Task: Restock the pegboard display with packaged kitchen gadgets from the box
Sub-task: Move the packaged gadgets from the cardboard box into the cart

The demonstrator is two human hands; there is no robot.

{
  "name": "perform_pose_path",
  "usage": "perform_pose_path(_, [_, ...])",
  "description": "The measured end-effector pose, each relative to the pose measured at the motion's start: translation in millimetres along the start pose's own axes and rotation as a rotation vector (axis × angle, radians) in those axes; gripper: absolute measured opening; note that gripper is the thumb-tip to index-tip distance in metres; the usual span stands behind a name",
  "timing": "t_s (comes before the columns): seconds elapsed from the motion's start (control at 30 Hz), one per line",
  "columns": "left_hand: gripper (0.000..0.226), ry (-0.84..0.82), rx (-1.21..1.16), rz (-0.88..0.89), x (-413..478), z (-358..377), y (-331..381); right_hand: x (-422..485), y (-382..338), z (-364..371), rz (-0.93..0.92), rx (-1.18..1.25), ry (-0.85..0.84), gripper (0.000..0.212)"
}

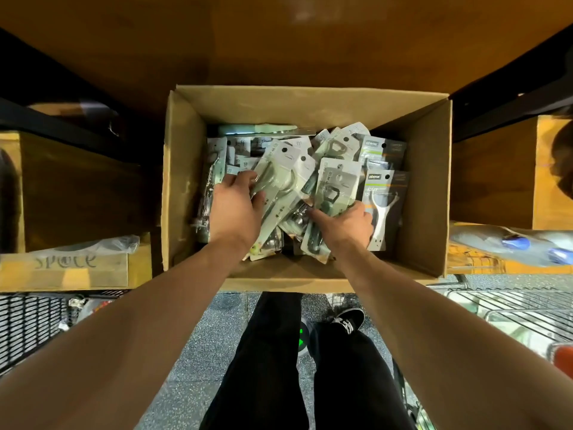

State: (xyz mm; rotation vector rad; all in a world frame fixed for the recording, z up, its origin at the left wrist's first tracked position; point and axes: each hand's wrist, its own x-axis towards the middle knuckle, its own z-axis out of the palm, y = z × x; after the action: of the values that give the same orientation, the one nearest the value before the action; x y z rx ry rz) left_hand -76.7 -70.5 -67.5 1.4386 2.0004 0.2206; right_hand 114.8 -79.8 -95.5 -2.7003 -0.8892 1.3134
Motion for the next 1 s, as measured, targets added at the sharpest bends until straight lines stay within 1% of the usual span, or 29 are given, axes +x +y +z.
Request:
perform_pose_path(0.07, [0.040, -0.005, -0.020, -0.009, 0.8, 0.6, 0.9, -1.0, 0.9, -4.4, -0.006, 0.165, -0.056, 0.082])
perform_pose_path(0.17, [0.041, 0.005, -0.045, 0.003, -3.1, 3.0, 5.6, -7.0, 1.8, -11.6, -0.028, 0.297, -0.081, 0.073])
perform_pose_path(0.23, [0.042, 0.012, -0.054, 0.025, -7.1, 3.9, 11.5, -12.1, 0.6, -16.9, -0.033, 0.370, -0.076, 0.071])
perform_pose_path(0.4, [0.035, 0.008, -0.089, 0.062, -25.0, 0.5, 48.2, -29.1, 8.6, -48.0, -0.103, 0.511, -0.025, 0.051])
perform_pose_path(0.47, [0.034, 0.001, -0.102, 0.076, -33.9, -3.0, 67.9, -37.8, 12.2, -64.0, -0.136, 0.577, 0.016, 0.052])
perform_pose_path(0.63, [0.035, 0.030, -0.057, 0.248, -69.6, -9.5, 142.0, -64.0, 31.7, -127.2, -0.235, 0.704, 0.140, 0.051])
perform_pose_path(0.67, [0.036, 0.038, -0.059, 0.277, -81.2, -10.0, 161.7, -69.5, 41.6, -142.6, -0.251, 0.735, 0.171, 0.053])
perform_pose_path(0.73, [0.036, 0.047, -0.077, 0.308, -92.8, -9.5, 186.6, -76.0, 53.4, -160.2, -0.244, 0.763, 0.221, 0.061])
perform_pose_path(0.8, [0.035, 0.033, -0.074, 0.400, -126.7, -0.6, 226.5, -87.9, 86.8, -195.1, -0.258, 0.880, 0.272, 0.069])
perform_pose_path(0.87, [0.035, 0.023, -0.089, 0.458, -148.7, 8.7, 256.2, -95.7, 109.6, -218.7, -0.249, 0.928, 0.335, 0.075])
perform_pose_path(0.9, [0.035, 0.003, -0.091, 0.492, -164.1, 17.9, 271.5, -99.3, 127.4, -232.9, -0.234, 0.961, 0.378, 0.074])
perform_pose_path(1.0, [0.035, -0.074, -0.105, 0.615, -218.3, 53.0, 320.5, -105.3, 189.6, -276.3, -0.176, 1.046, 0.495, 0.065])
